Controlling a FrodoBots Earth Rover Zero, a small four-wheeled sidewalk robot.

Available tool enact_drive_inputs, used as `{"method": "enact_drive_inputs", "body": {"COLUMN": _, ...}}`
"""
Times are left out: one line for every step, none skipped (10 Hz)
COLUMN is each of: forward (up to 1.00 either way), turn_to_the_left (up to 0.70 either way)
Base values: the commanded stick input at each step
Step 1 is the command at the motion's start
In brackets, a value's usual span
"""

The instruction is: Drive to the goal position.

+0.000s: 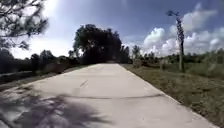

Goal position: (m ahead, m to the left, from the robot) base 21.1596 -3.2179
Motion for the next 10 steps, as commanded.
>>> {"method": "enact_drive_inputs", "body": {"forward": 0.85, "turn_to_the_left": 0.0}}
{"method": "enact_drive_inputs", "body": {"forward": 0.85, "turn_to_the_left": 0.0}}
{"method": "enact_drive_inputs", "body": {"forward": 0.85, "turn_to_the_left": 0.0}}
{"method": "enact_drive_inputs", "body": {"forward": 0.85, "turn_to_the_left": 0.0}}
{"method": "enact_drive_inputs", "body": {"forward": 0.85, "turn_to_the_left": 0.0}}
{"method": "enact_drive_inputs", "body": {"forward": 0.85, "turn_to_the_left": 0.0}}
{"method": "enact_drive_inputs", "body": {"forward": 0.85, "turn_to_the_left": 0.0}}
{"method": "enact_drive_inputs", "body": {"forward": 0.85, "turn_to_the_left": 0.0}}
{"method": "enact_drive_inputs", "body": {"forward": 0.85, "turn_to_the_left": 0.0}}
{"method": "enact_drive_inputs", "body": {"forward": 0.85, "turn_to_the_left": 0.0}}
